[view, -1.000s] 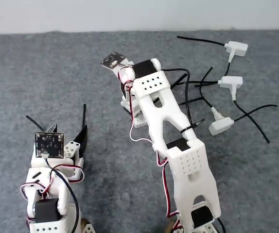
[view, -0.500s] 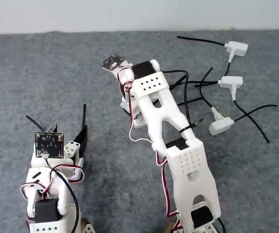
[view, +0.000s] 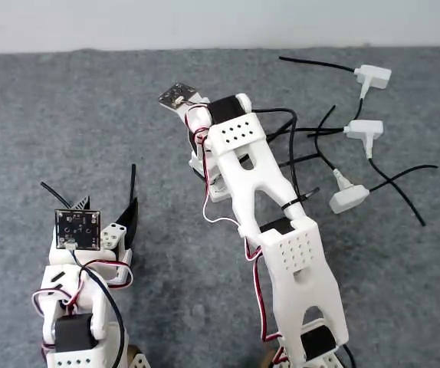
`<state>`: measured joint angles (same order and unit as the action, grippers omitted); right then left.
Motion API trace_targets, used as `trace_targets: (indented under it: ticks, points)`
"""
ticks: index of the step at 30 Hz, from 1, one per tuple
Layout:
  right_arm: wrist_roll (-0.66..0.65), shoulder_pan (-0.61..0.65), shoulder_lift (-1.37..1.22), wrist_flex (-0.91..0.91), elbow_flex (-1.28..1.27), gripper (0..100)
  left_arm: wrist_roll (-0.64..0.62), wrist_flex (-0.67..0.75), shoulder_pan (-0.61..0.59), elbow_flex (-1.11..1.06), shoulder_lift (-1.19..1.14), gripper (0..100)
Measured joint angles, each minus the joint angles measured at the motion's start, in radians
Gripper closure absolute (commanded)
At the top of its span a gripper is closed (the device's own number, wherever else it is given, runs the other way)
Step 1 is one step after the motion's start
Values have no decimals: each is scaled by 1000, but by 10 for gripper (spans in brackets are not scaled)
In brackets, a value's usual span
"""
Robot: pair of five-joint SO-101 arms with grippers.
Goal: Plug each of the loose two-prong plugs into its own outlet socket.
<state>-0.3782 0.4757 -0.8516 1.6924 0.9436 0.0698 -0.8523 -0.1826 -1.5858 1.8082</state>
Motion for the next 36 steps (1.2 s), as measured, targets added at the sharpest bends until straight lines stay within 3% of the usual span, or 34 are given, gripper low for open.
trace_targets:
  ticks: [36]
  points:
    - [3, -3, -57, 2, 40, 991, 0, 0, 21, 0, 0, 702]
